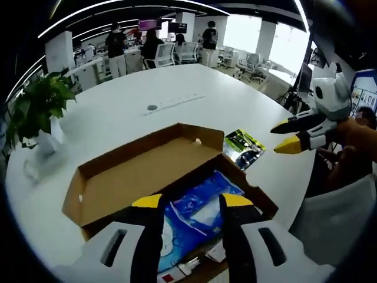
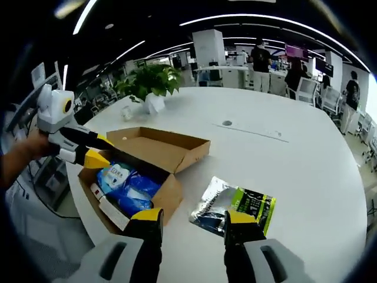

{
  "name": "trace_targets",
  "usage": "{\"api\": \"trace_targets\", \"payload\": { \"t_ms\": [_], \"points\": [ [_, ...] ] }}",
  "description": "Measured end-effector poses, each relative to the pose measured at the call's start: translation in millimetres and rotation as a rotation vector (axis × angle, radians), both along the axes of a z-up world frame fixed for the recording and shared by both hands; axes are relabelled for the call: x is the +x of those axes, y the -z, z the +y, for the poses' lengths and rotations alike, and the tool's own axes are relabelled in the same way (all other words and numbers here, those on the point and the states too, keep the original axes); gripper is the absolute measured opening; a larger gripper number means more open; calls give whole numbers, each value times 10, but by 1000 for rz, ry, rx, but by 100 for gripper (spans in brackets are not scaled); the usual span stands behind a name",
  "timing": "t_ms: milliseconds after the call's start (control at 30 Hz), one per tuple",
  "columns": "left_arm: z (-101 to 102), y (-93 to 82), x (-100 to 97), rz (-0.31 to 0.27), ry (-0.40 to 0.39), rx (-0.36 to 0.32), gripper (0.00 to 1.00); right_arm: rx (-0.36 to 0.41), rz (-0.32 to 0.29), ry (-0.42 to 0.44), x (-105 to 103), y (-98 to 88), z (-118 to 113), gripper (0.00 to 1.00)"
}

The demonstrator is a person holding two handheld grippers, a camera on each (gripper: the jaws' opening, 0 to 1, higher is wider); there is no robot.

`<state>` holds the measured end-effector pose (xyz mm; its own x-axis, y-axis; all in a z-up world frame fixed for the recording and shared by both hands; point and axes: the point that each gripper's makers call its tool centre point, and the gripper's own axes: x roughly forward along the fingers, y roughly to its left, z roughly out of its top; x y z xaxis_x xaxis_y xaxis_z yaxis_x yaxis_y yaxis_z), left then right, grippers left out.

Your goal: Operate the shoe box by opening the lid, removing the specified soft item, and placing it in the target area until the item is outside and the box remains undamaged.

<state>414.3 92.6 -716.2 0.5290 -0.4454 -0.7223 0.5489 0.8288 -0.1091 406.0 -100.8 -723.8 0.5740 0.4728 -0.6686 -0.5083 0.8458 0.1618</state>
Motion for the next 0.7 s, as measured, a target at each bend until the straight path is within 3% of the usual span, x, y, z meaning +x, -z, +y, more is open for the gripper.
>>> {"api": "trace_targets", "payload": {
  "t_ms": [367, 700],
  "points": [
    [635, 57, -161, 7, -107, 10, 38, 26, -13, -84, -3, -112, 569, 38],
    [1049, 162, -404, 21, -189, 22, 39, 35, 9, -167, -67, -20, 1076, 38]
  ]
}}
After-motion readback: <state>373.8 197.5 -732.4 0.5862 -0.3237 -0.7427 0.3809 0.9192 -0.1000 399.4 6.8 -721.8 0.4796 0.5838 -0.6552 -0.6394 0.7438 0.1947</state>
